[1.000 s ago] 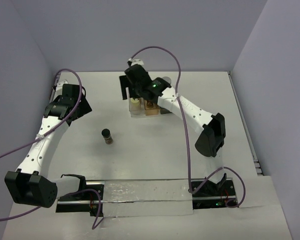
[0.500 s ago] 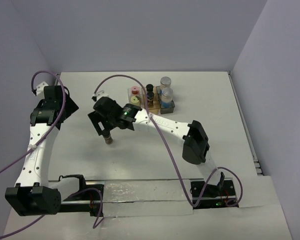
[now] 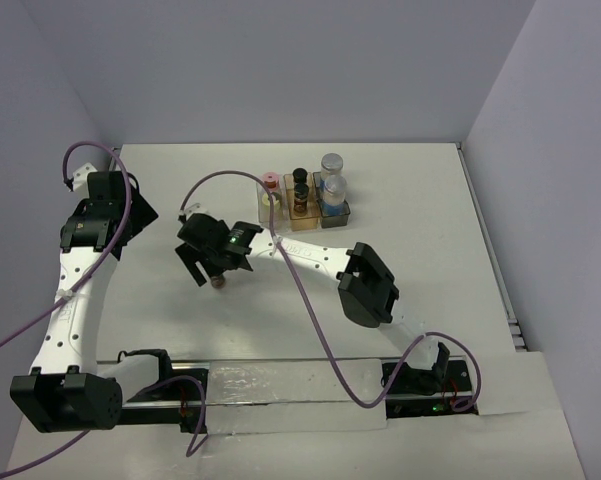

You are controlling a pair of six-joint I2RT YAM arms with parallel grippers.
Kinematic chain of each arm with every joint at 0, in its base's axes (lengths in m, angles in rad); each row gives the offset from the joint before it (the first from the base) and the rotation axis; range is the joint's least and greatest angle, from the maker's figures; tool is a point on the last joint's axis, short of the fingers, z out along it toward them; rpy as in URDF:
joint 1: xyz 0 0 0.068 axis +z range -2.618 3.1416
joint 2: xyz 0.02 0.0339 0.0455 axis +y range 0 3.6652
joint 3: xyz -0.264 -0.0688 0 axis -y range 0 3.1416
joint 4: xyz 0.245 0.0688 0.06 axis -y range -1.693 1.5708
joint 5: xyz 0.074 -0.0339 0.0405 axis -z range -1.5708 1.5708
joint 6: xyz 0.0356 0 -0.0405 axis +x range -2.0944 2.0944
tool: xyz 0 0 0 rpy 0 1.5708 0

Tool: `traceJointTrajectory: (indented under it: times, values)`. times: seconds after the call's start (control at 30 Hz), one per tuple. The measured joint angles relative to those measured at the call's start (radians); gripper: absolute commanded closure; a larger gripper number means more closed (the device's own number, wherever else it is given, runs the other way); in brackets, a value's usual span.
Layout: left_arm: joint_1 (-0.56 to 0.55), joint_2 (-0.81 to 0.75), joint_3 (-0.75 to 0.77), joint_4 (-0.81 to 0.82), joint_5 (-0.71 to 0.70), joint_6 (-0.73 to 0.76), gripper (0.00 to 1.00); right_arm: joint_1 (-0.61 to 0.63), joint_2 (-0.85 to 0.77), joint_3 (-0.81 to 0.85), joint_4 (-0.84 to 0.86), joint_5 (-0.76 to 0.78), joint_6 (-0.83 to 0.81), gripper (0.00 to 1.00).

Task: Organize the condiment bottles

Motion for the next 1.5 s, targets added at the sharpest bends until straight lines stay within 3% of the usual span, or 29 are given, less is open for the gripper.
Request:
traceJointTrajectory:
  times: [0.37,0.7,0.93,1.17,1.5]
  values:
    - [0.000,0.000,0.000,0.000,0.003,0.000,0.08,0.000,0.056,0.058,-0.011,0.008,-0.014,0.31]
    - [0.000,-0.003,0.000,0.000,0.002,0.002,0.08,0.000,0.061,0.074,-0.019,0.025,-0.027,0.65]
    - [0.000,-0.003,0.000,0.000,0.002,0.002,0.08,0.000,0.049,0.065,-0.016,0.058,-0.029,0.67]
    - [0.000,-0.003,0.000,0.000,0.002,0.005,0.08,-0.029,-0.062,0.011,-0.021,0.076,-0.031,0.69]
    - [0.000,-0.007,0.000,0.000,0.002,0.005,0.08,-0.256,-0.381,-0.203,0.015,0.092,-0.020,0.69]
